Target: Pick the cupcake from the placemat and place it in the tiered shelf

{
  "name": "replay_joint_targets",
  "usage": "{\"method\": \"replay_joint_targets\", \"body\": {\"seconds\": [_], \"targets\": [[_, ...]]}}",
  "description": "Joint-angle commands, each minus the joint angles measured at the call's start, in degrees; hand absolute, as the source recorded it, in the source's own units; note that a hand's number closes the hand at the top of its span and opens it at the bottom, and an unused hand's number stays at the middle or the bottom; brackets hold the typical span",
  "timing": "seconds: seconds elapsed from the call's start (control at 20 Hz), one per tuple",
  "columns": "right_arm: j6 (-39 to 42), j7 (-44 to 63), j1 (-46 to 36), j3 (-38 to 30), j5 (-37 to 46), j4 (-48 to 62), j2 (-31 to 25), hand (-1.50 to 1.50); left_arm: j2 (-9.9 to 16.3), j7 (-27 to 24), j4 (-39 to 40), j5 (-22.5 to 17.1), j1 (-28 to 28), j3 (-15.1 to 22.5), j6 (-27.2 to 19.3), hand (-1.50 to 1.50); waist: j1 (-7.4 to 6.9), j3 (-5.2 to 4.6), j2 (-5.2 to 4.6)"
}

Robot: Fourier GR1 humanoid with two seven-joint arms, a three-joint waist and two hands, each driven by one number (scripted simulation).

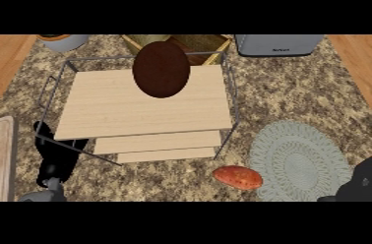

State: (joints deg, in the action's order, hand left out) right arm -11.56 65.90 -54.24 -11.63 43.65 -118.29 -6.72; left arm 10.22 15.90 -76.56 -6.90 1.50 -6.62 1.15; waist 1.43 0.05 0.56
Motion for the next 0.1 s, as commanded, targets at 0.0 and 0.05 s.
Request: {"method": "replay_joint_targets", "body": {"seconds": [0.0, 0.05], "targets": [[8.75, 7.45, 3.91, -5.72, -8.46, -8.71, -4.40, -1.50, -1.32, 0.43, -0.08, 1.34, 1.28, 1.11, -1.59, 0.00, -0.08, 0.00, -0.14], [9.72, 7.91, 2.58, -8.58, -11.65, -7.35, -6.35, -1.50, -0.12, 0.02, 0.16, 0.15, 1.77, -0.11, -0.25, 0.00, -0.15, -0.01, -0.15]]}}
